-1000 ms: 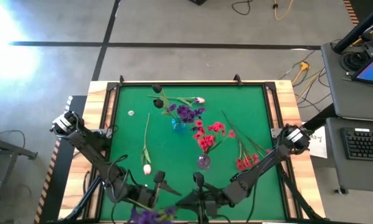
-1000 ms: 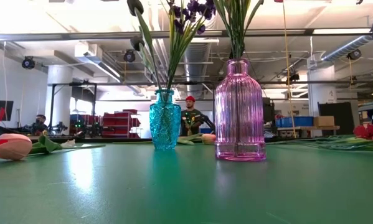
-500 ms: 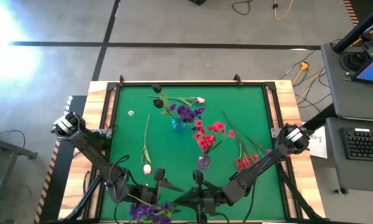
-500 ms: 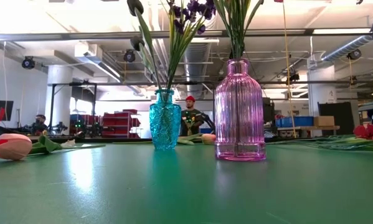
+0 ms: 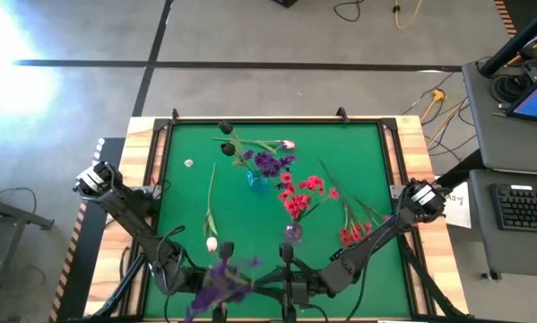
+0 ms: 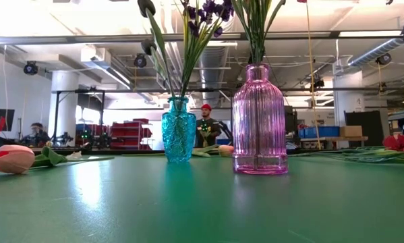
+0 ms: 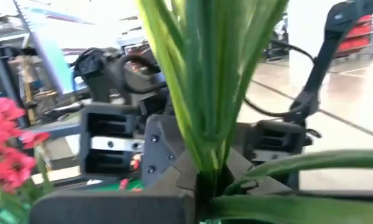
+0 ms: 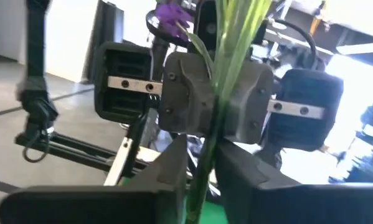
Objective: Sort flowers into vase by color
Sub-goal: Put the purple flowers into the blue vase
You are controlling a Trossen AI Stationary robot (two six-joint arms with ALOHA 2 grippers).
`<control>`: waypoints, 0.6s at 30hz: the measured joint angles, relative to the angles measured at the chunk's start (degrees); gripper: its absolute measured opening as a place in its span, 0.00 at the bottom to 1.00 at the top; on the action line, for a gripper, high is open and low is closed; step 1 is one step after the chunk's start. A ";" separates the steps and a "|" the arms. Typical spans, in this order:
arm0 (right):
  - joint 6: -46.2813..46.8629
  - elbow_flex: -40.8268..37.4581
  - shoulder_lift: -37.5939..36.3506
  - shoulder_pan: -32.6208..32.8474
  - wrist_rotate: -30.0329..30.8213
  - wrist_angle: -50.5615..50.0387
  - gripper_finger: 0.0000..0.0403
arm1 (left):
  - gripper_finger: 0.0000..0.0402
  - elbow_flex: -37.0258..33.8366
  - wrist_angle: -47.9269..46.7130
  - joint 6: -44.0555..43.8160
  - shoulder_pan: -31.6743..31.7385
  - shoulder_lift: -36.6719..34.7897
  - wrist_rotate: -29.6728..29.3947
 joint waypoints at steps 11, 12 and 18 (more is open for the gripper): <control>1.50 0.60 -0.07 3.00 13.76 -1.47 0.48 | 0.01 0.07 -18.46 -9.05 -2.45 -2.84 -9.97; 1.90 1.06 -0.07 3.01 14.02 -2.11 0.50 | 0.01 0.07 -19.85 -10.07 -2.45 -2.95 -10.01; 9.31 6.86 -0.22 2.28 13.82 -14.00 0.57 | 0.01 0.06 -25.62 -13.98 -2.29 -2.67 -10.01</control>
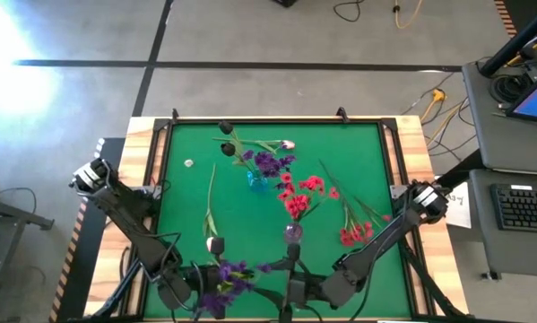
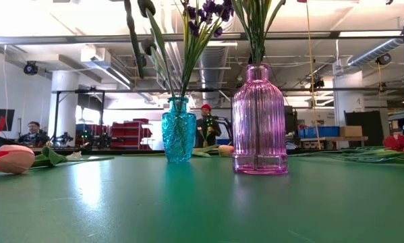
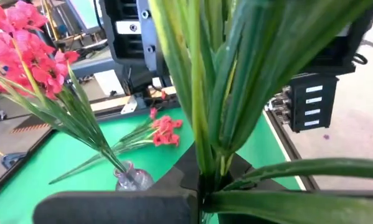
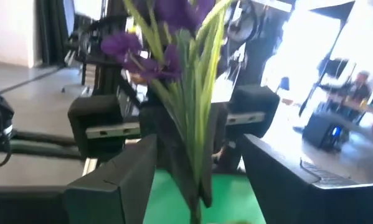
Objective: Sort flowers into vase by color
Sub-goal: Put the purple flowers into the blue vase
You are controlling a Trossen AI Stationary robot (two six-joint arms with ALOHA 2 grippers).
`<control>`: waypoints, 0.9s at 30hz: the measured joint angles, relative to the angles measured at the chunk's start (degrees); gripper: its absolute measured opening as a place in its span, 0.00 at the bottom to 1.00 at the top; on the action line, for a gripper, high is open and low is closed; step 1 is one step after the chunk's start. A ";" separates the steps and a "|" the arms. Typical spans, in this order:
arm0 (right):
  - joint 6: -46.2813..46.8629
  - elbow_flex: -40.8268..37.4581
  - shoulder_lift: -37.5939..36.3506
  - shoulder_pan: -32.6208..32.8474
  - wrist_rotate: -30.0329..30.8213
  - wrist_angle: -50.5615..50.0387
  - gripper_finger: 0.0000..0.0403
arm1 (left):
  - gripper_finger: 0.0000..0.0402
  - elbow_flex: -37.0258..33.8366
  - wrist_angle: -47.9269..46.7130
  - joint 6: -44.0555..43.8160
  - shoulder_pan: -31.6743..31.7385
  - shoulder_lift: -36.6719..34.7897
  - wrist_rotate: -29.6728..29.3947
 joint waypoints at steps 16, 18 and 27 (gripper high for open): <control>9.26 4.85 -0.02 -4.86 -10.65 -10.48 0.46 | 0.01 0.00 1.50 0.00 0.67 0.42 -1.76; 9.75 4.85 -0.02 -5.42 -12.49 -10.74 0.36 | 0.02 0.05 1.64 -0.02 0.76 0.42 -2.01; 9.67 4.85 -0.02 -6.31 -16.08 -10.72 0.04 | 0.22 1.24 1.28 -0.13 0.60 0.38 -1.46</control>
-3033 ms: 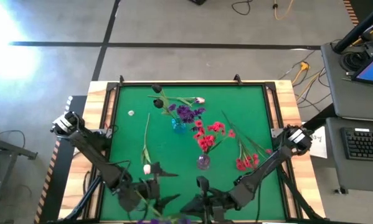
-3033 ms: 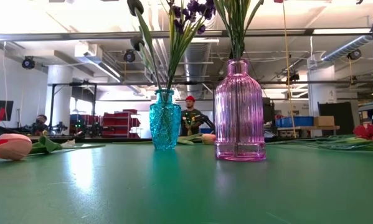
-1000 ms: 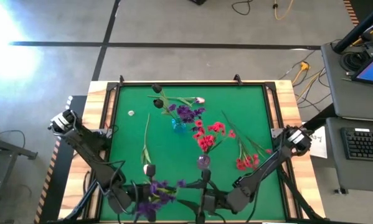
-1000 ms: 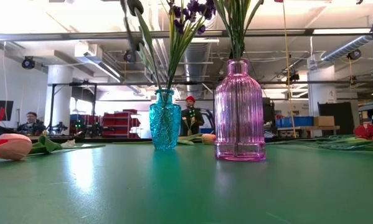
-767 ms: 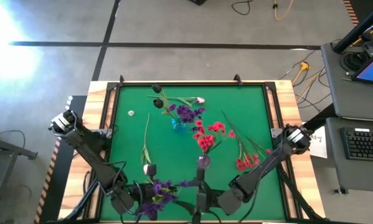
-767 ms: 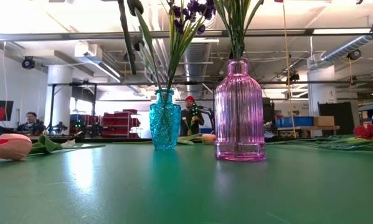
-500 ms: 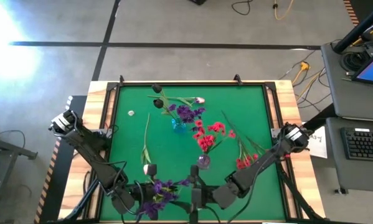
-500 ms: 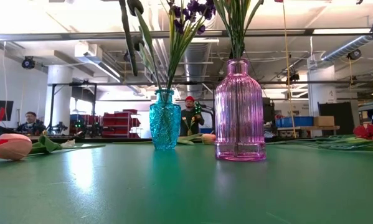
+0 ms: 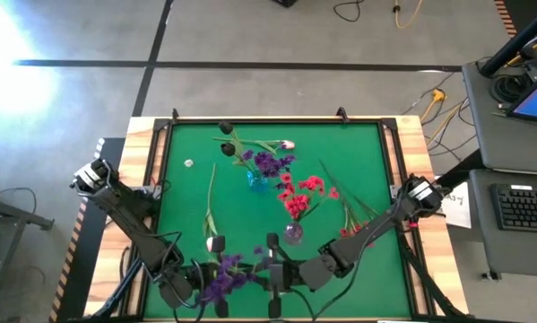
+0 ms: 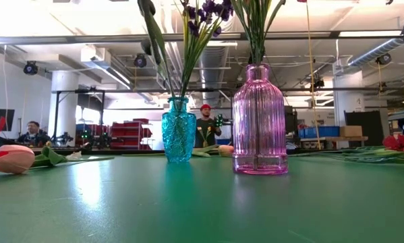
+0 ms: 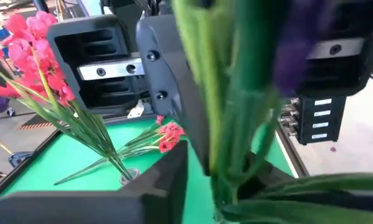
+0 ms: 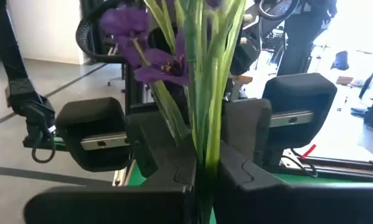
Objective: Sort flowers into vase by color
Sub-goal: Put the purple flowers into the blue vase
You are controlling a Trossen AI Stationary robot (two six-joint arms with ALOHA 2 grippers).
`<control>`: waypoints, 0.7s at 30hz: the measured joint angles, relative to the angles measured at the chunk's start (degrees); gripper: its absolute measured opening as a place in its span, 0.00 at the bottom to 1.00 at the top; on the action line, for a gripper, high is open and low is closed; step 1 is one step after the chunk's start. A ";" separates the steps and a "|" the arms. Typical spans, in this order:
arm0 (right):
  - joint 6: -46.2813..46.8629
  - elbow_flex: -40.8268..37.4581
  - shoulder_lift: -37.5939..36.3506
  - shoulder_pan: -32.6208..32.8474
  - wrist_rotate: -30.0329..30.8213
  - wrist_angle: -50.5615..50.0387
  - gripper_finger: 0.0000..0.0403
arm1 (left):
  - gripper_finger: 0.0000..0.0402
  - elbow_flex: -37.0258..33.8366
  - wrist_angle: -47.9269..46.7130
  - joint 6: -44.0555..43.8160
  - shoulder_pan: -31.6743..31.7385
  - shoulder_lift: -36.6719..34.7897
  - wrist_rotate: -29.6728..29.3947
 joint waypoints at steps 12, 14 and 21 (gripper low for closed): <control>-8.69 7.53 -2.81 1.35 0.14 -1.60 0.04 | 0.55 4.98 -12.85 1.27 -0.72 -0.86 0.00; -10.29 10.09 -4.21 1.34 2.06 -4.40 0.04 | 0.57 5.97 -16.42 1.28 -0.70 -0.94 -0.02; -21.29 19.72 -7.94 0.15 8.74 -13.90 0.04 | 0.59 8.44 -29.73 1.05 -0.06 -2.27 -0.18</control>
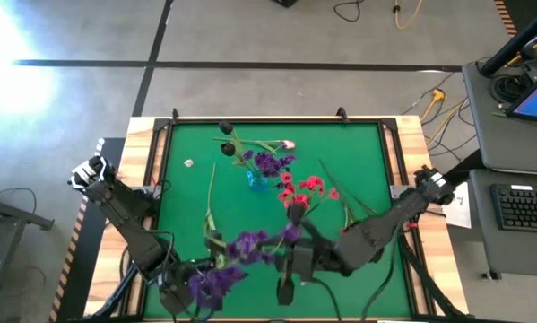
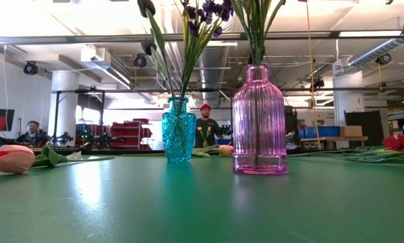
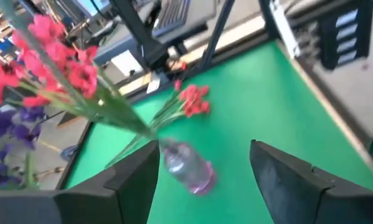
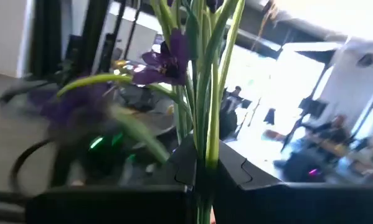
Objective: Sort flowers into vase by color
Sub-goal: Put the purple flowers into the blue vase
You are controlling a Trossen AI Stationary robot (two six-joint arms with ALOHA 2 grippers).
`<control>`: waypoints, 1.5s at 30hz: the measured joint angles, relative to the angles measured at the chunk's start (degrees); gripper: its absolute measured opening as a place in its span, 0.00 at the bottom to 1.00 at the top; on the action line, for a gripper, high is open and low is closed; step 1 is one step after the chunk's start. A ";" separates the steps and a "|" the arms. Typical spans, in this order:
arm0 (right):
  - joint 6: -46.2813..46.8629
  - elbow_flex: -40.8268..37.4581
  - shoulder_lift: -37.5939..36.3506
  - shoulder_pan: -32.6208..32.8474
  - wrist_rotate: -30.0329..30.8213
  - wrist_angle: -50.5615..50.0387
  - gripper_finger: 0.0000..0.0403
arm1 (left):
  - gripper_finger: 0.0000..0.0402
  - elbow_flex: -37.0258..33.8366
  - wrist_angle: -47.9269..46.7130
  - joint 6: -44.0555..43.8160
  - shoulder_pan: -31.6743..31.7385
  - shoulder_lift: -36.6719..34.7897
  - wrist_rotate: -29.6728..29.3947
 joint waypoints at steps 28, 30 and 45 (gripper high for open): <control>15.88 -48.96 -38.42 -49.01 -25.16 16.50 0.03 | 0.59 -47.80 40.80 4.86 13.33 -34.89 3.69; 18.46 -53.16 -39.20 -51.00 -25.77 20.97 0.03 | 0.59 -48.33 41.03 4.31 14.08 -35.69 3.72; 25.32 -67.72 -28.41 -54.12 -32.27 51.36 0.03 | 0.59 -47.84 35.74 -5.75 14.84 -35.20 5.18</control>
